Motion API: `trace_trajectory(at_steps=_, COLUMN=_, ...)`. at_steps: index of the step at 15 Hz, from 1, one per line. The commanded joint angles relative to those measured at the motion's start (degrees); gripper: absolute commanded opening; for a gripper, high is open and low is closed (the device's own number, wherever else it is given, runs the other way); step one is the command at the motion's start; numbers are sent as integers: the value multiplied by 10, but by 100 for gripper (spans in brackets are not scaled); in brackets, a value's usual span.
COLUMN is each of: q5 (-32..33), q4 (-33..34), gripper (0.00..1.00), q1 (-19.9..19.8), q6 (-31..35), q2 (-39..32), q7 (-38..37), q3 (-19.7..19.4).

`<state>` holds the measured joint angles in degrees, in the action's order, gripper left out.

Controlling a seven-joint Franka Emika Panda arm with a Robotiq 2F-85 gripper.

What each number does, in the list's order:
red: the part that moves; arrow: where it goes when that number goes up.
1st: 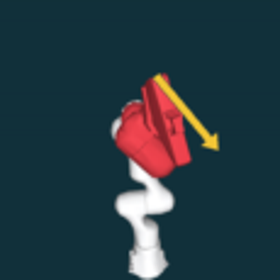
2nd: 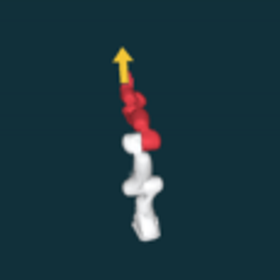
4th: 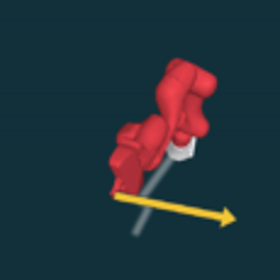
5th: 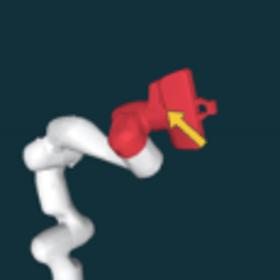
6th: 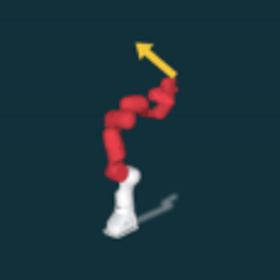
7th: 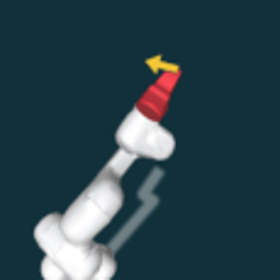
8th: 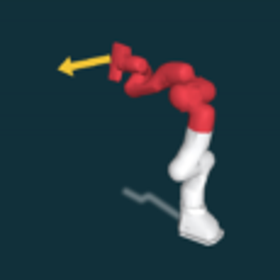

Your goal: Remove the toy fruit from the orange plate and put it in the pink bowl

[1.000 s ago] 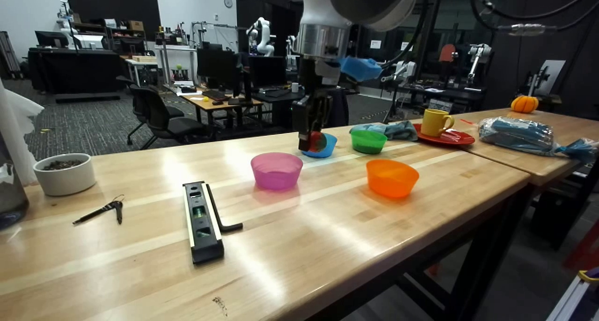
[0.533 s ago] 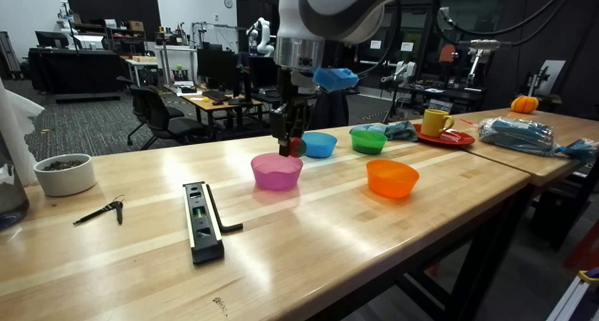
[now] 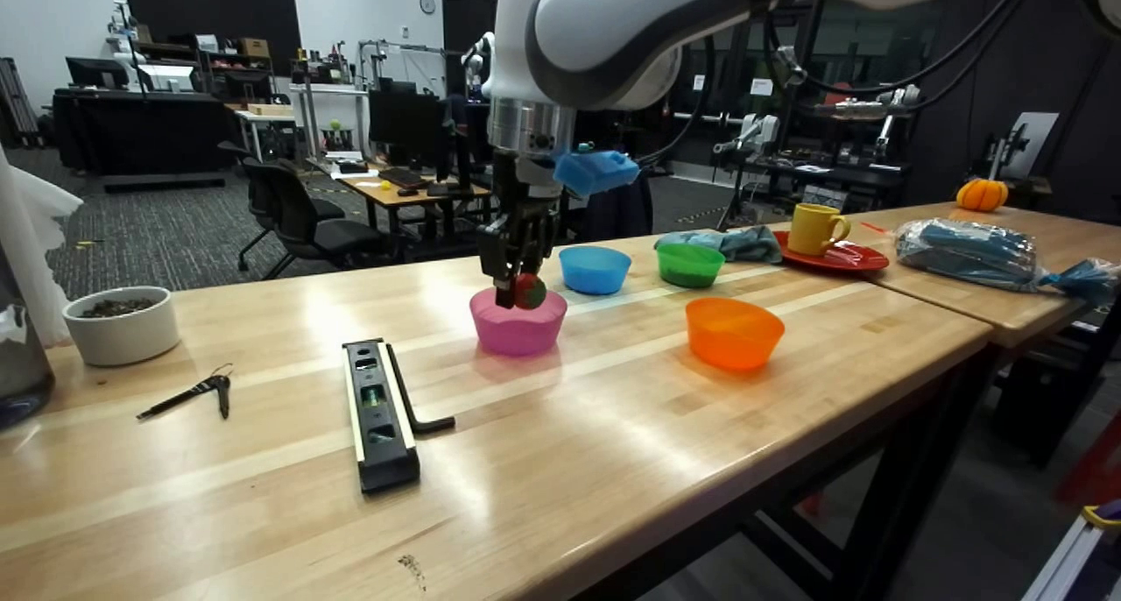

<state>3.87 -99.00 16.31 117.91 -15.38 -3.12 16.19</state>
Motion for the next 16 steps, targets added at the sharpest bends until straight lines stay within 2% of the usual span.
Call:
trace_trajectory(at_steps=1, q5=0, q4=26, gripper=22, q1=9, q6=4, q2=-26, q7=0, q3=-9)
trace_trajectory(at_steps=11, q5=-9, q4=34, gripper=22, q1=8, q6=7, q2=-52, q7=8, q3=-12)
trace_trajectory(at_steps=13, q5=-11, q4=31, gripper=57, q1=8, q6=7, q2=-48, q7=9, q3=-11)
trace_trajectory(at_steps=14, q5=-12, q4=28, gripper=63, q1=8, q6=9, q2=-44, q7=10, q3=-10)
trace_trajectory(at_steps=16, q5=-12, q4=24, gripper=82, q1=9, q6=8, q2=-36, q7=10, q3=-10)
